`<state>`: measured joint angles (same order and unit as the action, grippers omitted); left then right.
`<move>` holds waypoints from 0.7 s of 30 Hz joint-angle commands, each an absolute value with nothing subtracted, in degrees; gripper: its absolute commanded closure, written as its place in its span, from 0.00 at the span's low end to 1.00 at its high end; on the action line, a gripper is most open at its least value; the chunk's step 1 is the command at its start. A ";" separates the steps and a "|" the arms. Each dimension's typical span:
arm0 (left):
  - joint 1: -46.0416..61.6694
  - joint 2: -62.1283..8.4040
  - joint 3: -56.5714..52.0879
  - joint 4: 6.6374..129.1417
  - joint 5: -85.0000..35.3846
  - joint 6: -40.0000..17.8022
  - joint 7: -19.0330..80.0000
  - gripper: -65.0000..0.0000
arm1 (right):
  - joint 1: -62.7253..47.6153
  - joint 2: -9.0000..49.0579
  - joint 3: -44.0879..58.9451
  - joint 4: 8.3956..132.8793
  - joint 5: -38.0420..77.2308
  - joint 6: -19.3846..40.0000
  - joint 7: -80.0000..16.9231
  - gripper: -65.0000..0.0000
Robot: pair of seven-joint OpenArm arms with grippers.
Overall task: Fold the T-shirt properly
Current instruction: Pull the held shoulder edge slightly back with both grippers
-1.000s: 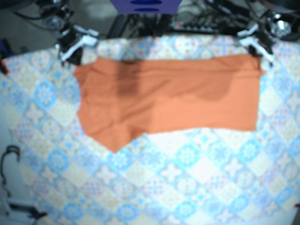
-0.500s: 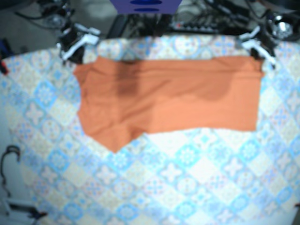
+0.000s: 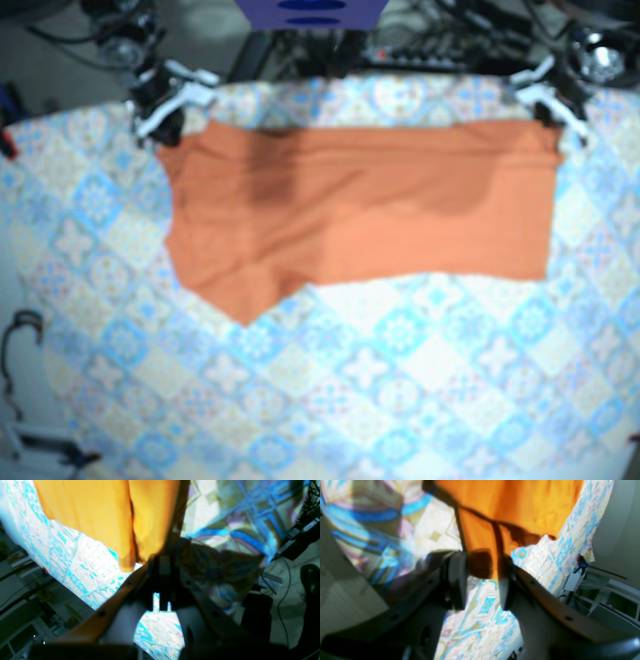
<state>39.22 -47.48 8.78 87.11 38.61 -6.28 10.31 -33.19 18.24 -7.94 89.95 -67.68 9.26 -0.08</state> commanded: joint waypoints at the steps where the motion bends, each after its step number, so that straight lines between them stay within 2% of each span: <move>1: 39.52 -48.66 8.40 87.52 38.81 -5.49 10.59 1.00 | -32.75 18.68 -7.69 90.33 -67.82 8.40 0.31 0.68; 9: 39.52 -48.66 8.48 87.52 38.81 -5.49 10.59 1.00 | -30.64 18.59 -7.69 86.99 -67.82 8.40 0.31 0.57; 18: 39.52 -48.66 8.48 87.52 38.81 -5.49 10.59 1.00 | -30.64 18.59 -7.78 86.99 -67.82 8.40 0.31 0.58; 21: 39.52 -48.66 8.48 87.52 38.81 -5.49 10.59 1.00 | -30.73 18.59 -7.78 86.99 -67.82 8.40 0.31 0.65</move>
